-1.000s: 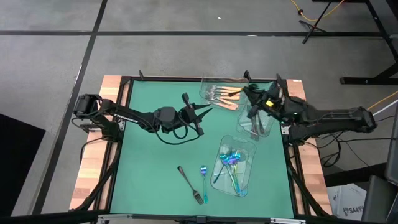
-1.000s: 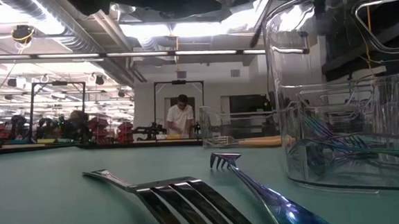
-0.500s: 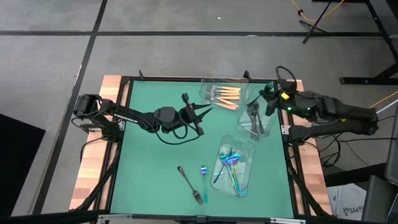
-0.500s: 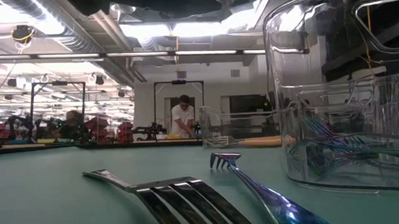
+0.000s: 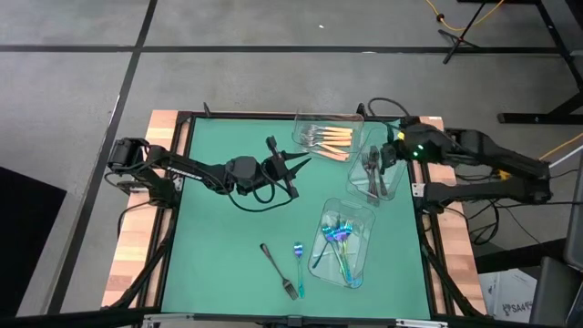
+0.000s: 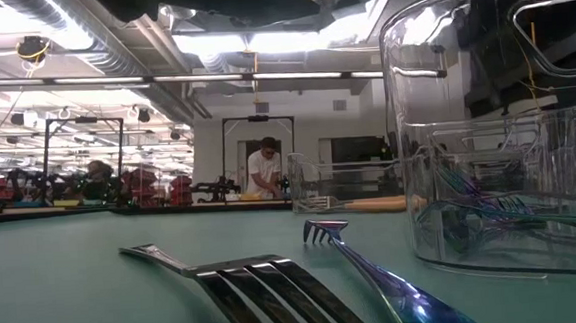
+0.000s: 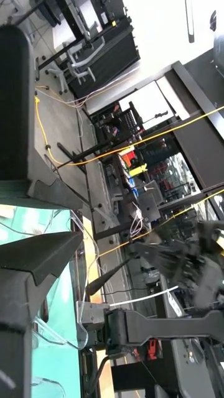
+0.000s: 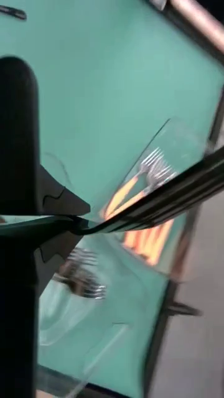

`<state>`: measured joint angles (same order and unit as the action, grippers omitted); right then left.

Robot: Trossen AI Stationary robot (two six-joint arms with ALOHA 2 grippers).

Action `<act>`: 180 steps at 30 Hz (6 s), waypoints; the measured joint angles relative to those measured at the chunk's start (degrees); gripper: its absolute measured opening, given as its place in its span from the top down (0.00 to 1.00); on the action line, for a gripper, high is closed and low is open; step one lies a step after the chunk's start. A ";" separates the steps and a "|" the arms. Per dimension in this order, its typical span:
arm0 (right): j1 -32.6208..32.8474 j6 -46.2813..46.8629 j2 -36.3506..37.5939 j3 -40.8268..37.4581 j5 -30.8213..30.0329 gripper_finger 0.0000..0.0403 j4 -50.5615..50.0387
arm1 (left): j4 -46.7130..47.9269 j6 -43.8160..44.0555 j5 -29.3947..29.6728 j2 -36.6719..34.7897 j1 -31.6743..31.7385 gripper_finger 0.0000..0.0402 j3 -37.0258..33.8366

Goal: Sort silverware by color (type)
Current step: Put the black fork into the center transparent bin

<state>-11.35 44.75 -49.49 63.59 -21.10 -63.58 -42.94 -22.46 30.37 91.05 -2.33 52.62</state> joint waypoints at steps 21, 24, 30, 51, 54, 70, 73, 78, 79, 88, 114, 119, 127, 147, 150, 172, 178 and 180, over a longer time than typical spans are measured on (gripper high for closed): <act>-27.36 -15.55 -21.23 0.00 25.22 1.00 -3.80 | 0.44 0.00 0.02 0.00 0.00 0.84 0.00; -27.35 -16.59 -24.29 -0.02 24.75 1.00 -5.62 | 0.48 0.00 0.02 0.00 0.02 0.84 0.00; -27.33 -16.68 -28.04 -3.33 24.76 1.00 -3.24 | 0.48 0.00 0.11 0.00 0.07 0.84 0.00; -27.31 -10.24 -29.60 -19.26 26.64 1.00 14.13 | 0.48 -0.02 0.17 0.00 0.07 0.84 0.00; -27.31 -10.06 -29.62 -20.25 25.46 0.99 14.85 | 0.50 -0.02 0.20 0.00 0.07 0.84 0.00; -27.31 -10.13 -29.62 -20.34 22.67 0.98 15.07 | 1.41 -0.13 0.20 0.00 0.07 0.84 0.00; -27.31 -10.36 -29.62 -20.34 22.59 0.92 15.86 | 2.02 -0.10 0.20 0.00 0.07 0.84 0.00; -27.31 -10.32 -29.62 -20.34 22.43 0.77 15.97 | 3.60 0.02 0.20 0.00 0.07 0.84 0.00; -27.31 -10.33 -29.61 -20.34 22.43 0.75 15.97 | 4.02 0.02 0.20 0.00 0.07 0.84 0.00; -27.31 -10.32 -29.60 -20.32 22.58 0.68 15.84 | 13.08 13.20 -7.90 0.00 0.04 0.84 0.00; -27.22 -10.52 -12.76 -20.30 22.58 0.68 18.29 | 40.27 20.73 -31.61 0.02 -13.68 0.84 -0.02; -27.22 -10.53 -10.88 -20.30 22.58 0.68 22.89 | 40.33 20.42 -31.63 1.09 -18.29 0.84 -0.02; -24.39 -10.75 -10.78 -20.30 23.04 0.68 24.51 | 39.56 20.41 -31.61 6.55 -22.97 0.84 -0.02; -4.34 -5.56 -10.78 -20.30 21.23 0.68 36.46 | 39.45 15.94 -32.69 14.63 -23.37 0.84 -0.04; -2.03 -5.53 -10.79 -20.30 21.25 0.68 39.81 | 39.50 15.64 -32.87 14.86 -23.37 0.84 -0.03; 5.08 -5.55 -10.80 -20.26 21.55 0.68 47.50 | 39.32 14.12 -32.96 17.22 -23.04 0.89 0.07; 5.06 -5.59 -10.80 -20.26 21.54 0.68 47.48 | 39.69 12.46 -32.73 17.22 -23.08 0.97 0.11; 5.00 -5.59 -10.80 -20.26 21.53 0.68 47.48 | 39.84 12.46 -32.72 17.22 -23.08 0.98 0.11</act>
<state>-6.35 39.16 -60.29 43.33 0.43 -16.10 -3.09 -10.00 -2.35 108.27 -25.41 52.73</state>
